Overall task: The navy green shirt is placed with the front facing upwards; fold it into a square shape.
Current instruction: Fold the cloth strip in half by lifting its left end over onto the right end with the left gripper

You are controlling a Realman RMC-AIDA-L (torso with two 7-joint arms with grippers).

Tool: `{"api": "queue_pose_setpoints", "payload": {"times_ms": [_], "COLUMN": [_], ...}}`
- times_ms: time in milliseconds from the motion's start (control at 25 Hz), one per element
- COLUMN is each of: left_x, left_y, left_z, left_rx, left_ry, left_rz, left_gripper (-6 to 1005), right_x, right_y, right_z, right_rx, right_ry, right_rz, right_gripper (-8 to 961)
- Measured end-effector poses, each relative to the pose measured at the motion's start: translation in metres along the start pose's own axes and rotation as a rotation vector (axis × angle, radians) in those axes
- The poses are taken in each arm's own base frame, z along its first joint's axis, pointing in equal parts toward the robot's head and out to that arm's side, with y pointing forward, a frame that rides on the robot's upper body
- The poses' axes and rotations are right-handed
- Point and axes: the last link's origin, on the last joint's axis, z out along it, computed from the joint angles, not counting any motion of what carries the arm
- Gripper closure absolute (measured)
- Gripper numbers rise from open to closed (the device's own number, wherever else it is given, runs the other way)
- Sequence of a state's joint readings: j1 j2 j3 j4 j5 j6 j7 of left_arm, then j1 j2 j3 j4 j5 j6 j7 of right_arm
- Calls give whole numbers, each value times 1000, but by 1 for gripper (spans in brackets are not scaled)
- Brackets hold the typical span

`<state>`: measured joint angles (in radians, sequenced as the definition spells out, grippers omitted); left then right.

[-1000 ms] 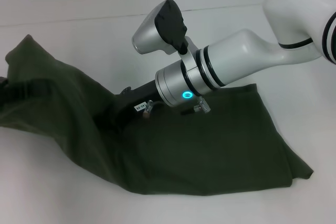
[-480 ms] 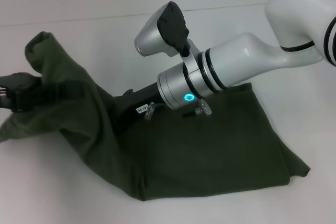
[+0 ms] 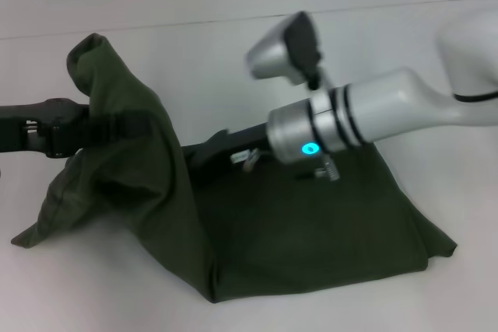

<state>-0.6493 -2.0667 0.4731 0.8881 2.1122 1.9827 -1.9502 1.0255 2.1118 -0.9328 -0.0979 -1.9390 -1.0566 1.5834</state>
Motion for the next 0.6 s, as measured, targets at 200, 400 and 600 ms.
{"api": "queue_pose_setpoints", "payload": {"times_ms": [200, 400, 600], "left_x": [1, 0, -1], "left_y": [0, 0, 3], "left_z": [2, 7, 16], "left_rx": [1, -14, -44], "left_ry": [1, -18, -40], "left_rz": [2, 2, 2], "left_gripper": [957, 957, 957], "right_x": [14, 28, 39], "right_y": [-17, -27, -37], "right_z": [-29, -60, -85], "right_rx": [50, 88, 148], "right_ry": [-157, -315, -393], "right_rz": [64, 101, 141], "right_gripper": [888, 710, 475]}}
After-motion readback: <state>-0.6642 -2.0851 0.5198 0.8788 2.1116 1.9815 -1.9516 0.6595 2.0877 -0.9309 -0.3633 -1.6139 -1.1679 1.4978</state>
